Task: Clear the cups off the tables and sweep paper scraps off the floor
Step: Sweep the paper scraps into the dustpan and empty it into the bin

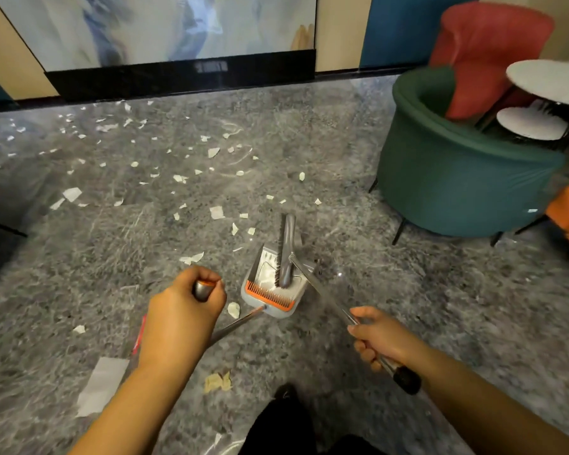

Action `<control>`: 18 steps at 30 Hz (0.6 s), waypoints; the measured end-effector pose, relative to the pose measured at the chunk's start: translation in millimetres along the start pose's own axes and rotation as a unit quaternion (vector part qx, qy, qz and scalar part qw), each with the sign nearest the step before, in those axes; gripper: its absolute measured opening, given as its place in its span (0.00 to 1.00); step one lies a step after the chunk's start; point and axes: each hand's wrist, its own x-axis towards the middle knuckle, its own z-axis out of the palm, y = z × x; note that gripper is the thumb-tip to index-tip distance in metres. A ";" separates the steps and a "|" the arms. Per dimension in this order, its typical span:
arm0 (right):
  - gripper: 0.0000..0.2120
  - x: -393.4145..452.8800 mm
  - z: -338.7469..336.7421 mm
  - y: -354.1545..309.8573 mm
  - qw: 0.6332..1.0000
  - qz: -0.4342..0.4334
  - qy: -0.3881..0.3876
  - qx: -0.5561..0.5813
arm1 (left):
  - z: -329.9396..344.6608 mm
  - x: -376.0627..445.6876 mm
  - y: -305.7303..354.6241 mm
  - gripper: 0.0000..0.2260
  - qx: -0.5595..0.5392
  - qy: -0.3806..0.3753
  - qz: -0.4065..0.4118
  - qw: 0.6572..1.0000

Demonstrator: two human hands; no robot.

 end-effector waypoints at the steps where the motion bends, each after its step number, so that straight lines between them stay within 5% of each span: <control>1: 0.10 10.1 -5.1 -15.8 1.000 0.001 0.008 -0.002 | 8.7 21.1 4.5 0.07 0.003 -0.005 0.005 1.000; 8: 0.19 80.5 -40.5 -110.2 0.999 0.003 0.054 0.001 | 54.8 157.5 53.6 0.08 0.025 -0.041 0.048 0.998; 14: 0.08 166.0 -87.4 -182.2 0.998 -0.004 0.056 0.034 | 110.3 260.6 88.0 0.08 0.034 -0.037 0.033 0.998; 18: 0.11 241.1 -130.9 -236.9 0.998 0.009 0.064 0.018 | 153.4 328.6 109.8 0.07 0.042 -0.026 0.004 0.999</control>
